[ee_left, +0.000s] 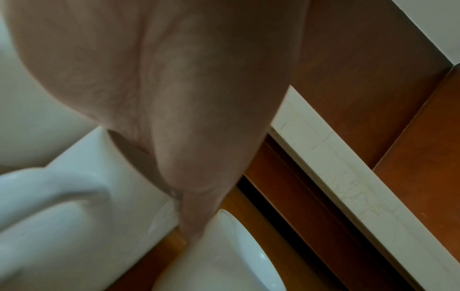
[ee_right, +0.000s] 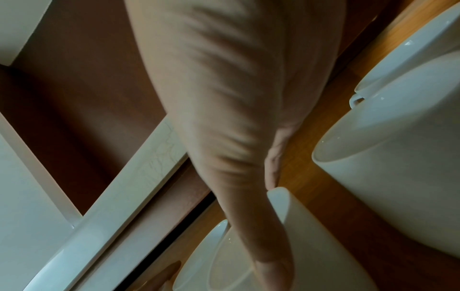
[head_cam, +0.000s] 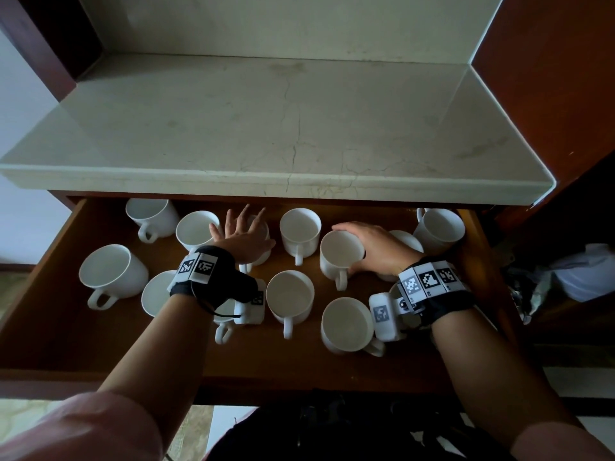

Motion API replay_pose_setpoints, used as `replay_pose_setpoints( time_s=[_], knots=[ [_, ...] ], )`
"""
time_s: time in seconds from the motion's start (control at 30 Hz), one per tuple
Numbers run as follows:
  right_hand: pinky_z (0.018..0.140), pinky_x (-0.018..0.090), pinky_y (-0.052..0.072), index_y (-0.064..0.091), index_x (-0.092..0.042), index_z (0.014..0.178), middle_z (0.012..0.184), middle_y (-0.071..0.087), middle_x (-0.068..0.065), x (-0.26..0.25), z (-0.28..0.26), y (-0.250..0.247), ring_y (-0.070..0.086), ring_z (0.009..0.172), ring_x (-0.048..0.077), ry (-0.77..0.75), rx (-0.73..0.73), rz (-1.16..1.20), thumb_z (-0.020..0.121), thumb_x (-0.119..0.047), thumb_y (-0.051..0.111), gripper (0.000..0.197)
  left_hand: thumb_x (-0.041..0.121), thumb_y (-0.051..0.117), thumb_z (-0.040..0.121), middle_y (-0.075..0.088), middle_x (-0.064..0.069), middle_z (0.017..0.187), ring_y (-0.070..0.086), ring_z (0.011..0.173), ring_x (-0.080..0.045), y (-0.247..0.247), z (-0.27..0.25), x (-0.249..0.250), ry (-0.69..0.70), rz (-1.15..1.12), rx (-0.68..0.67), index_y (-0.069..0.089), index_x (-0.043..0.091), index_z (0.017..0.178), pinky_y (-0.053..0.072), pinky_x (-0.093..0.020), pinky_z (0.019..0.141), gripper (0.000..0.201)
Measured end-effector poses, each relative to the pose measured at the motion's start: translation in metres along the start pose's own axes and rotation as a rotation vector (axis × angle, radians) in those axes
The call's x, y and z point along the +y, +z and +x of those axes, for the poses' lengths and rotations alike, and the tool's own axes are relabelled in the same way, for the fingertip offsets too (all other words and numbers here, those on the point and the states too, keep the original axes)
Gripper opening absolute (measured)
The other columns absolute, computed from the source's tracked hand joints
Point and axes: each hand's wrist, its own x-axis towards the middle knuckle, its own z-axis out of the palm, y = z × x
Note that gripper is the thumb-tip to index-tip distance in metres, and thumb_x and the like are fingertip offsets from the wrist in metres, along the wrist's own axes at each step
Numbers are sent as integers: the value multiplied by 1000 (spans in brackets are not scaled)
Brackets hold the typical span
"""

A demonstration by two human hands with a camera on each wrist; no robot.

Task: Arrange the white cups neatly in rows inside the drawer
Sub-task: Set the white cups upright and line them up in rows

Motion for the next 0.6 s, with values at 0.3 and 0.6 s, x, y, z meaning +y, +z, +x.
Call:
replay_pose_setpoints(
  time_s=[0.3,0.6],
  knots=[
    [93,19,36,46,-19,135,133,54,-3,-2,1,-1,49,122,13,19,-8,66,61,-12,87,85,59,39,92,-18,8,158,-21,144,-26,3,4,-4,5,1,4,-6,44,148,-11,-60,112,74],
    [94,19,36,47,-17,133,133,52,-2,2,2,1,48,122,13,3,-9,71,61,-10,87,83,59,39,92,-18,7,158,-21,144,-26,3,6,-4,11,-4,3,-6,44,148,-10,-60,112,74]
  ],
)
